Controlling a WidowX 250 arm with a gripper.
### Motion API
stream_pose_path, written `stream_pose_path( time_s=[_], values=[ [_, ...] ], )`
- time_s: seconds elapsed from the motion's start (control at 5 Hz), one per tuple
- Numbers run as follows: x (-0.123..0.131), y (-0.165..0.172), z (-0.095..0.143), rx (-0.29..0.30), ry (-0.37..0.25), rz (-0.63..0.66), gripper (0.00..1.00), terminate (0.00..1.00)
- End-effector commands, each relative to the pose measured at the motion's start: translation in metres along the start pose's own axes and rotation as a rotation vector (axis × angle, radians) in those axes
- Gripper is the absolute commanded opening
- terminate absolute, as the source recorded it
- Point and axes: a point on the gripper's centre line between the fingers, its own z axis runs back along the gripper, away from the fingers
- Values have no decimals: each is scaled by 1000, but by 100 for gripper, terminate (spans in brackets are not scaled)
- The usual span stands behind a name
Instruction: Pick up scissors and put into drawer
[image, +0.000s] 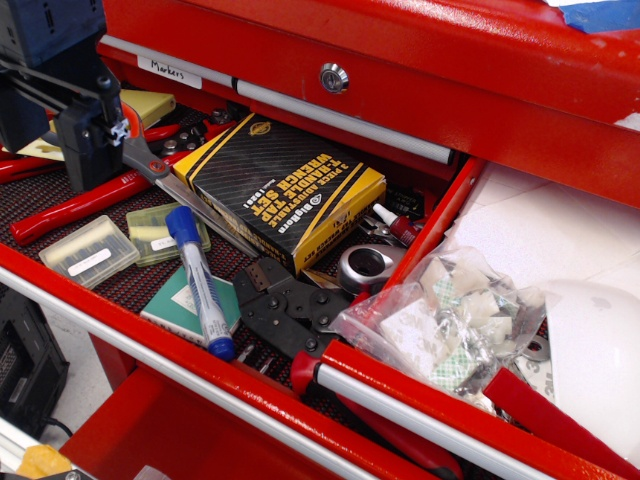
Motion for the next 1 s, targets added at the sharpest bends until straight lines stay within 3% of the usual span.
stream_pose_path(
  time_s=[0.0,0.4,0.6,0.8],
  values=[
    [0,0,0,0,0,0,100,0],
    [2,30,-5,90,106,-528,100,0],
    [24,56,-10,70,186,-796,100,0],
    [56,75,-23,61,155,-1047,100,0]
  ],
)
